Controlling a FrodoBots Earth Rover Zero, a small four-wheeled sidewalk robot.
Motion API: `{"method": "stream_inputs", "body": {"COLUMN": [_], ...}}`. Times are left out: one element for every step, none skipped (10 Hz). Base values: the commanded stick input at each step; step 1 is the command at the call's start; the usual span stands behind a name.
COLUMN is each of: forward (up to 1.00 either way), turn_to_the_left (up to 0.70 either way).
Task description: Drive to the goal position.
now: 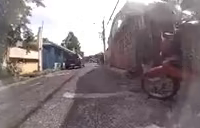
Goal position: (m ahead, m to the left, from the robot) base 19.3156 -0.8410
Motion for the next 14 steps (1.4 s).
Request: {"method": "stream_inputs", "body": {"forward": [0.7,0.7,0.7,0.7,0.7,0.7,0.7,0.7,0.7,0.7,0.7,0.7,0.7,0.7], "turn_to_the_left": [0.0,0.0,0.0,0.0,0.0,0.0,0.0,0.0,0.0,0.0,0.0,0.0,0.0,0.0]}}
